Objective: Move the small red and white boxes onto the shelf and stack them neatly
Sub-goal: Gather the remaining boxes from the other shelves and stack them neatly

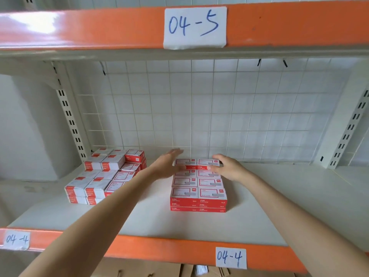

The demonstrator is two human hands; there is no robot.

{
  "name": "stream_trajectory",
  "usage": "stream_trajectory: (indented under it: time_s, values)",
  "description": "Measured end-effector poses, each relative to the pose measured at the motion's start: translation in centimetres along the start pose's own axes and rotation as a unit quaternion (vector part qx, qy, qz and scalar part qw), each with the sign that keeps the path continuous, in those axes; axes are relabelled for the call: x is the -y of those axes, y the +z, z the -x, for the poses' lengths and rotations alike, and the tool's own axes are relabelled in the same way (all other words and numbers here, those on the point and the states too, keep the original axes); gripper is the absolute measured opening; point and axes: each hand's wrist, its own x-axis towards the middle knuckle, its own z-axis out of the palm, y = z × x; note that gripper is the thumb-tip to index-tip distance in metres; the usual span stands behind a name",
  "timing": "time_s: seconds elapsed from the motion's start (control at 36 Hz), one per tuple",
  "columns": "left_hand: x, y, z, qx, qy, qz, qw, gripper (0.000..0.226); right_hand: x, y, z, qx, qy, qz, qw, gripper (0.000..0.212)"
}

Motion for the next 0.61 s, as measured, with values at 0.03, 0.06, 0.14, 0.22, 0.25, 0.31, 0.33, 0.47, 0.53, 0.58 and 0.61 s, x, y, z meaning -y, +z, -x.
stream_trajectory:
  time_s: [0.03,0.06,0.14,0.22,0.25,0.31,0.33,0.47,0.53,0.58,0.61]
  values:
    - [0.0,-0.1,-0.3,0.019,-0.002,0.001,1.000,0.064,-0.1,-0.1,-0.4,0.009,0.002,0.000,1.000,0.056]
    - [0.1,-0.2,-0.6,0.038,-0.009,0.003,0.999,0.063,-0.3,-0.2,-0.9,0.018,0.003,-0.002,1.000,0.052]
    - [0.1,-0.2,-1.4,0.072,-0.010,0.008,0.997,0.053,-0.6,-0.4,-1.9,0.036,0.000,-0.009,0.999,0.043]
    - [0.6,-0.1,-1.9,0.077,-0.010,0.041,0.996,0.046,-1.0,-0.5,-2.5,0.044,-0.010,-0.014,0.999,0.039]
    - [0.7,-0.1,-2.1,0.077,-0.008,0.051,0.996,0.044,-1.1,-0.6,-2.6,0.044,-0.015,-0.018,0.999,0.037]
    - [0.8,0.0,-2.4,0.076,-0.005,0.062,0.995,0.041,-1.3,-0.6,-2.8,0.046,-0.024,-0.026,0.998,0.034]
    - [0.8,0.0,-2.6,0.077,-0.005,0.066,0.995,0.040,-1.3,-0.7,-2.9,0.049,-0.028,-0.029,0.998,0.032]
    - [0.8,0.1,-3.2,0.099,-0.006,0.072,0.993,0.038,-1.3,-0.9,-3.0,0.054,-0.043,-0.036,0.997,0.032]
    - [1.0,-0.1,-3.2,0.100,-0.005,0.075,0.992,0.039,-1.4,-0.9,-3.1,0.052,-0.048,-0.036,0.997,0.032]
    - [1.1,-0.3,-3.2,0.098,-0.007,0.077,0.992,0.040,-1.6,-0.8,-3.1,0.049,-0.051,-0.036,0.997,0.031]
    - [1.2,-0.4,-3.3,0.095,-0.007,0.076,0.993,0.041,-1.7,-0.8,-3.2,0.047,-0.053,-0.039,0.997,0.031]
